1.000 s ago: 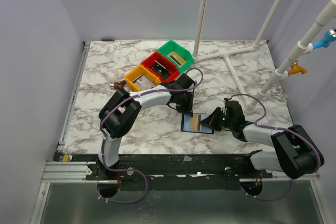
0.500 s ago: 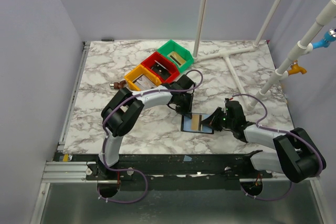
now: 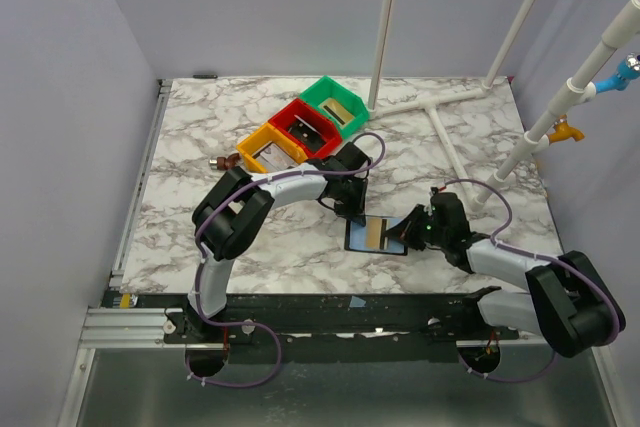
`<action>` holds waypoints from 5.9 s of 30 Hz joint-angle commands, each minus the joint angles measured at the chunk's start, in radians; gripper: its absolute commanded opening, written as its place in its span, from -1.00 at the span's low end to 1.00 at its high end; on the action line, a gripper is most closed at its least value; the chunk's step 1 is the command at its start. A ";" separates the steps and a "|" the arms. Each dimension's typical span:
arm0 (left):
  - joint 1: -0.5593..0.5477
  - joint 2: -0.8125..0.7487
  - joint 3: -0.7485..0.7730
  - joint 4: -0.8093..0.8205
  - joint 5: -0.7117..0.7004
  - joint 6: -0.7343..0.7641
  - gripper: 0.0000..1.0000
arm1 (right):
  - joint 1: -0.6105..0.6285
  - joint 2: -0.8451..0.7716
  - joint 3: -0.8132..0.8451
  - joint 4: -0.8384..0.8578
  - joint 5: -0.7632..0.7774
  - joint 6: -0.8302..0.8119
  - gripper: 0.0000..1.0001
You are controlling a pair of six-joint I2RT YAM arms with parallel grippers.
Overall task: Take the credit cards out of the card holder
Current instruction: Remove the credit card from the card holder, then place the credit card in the storage box.
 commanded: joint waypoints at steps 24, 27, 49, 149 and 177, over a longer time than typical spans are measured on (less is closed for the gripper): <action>0.013 0.031 -0.040 -0.040 -0.063 0.028 -1.00 | -0.023 -0.225 0.024 -0.332 0.153 -0.056 -0.99; 0.013 0.030 -0.039 -0.042 -0.062 0.028 -1.00 | -0.024 -0.247 0.039 -0.364 0.164 -0.063 -0.99; 0.015 -0.048 0.034 -0.076 -0.043 0.025 -1.00 | -0.023 -0.276 0.193 -0.465 0.150 -0.088 -0.99; 0.390 -0.138 0.198 0.423 0.127 -0.352 -1.00 | -0.023 -0.338 0.543 -0.621 0.064 -0.051 1.00; 0.429 0.369 0.671 0.374 -0.084 -0.478 -1.00 | -0.023 -0.491 0.573 -0.797 0.081 -0.037 1.00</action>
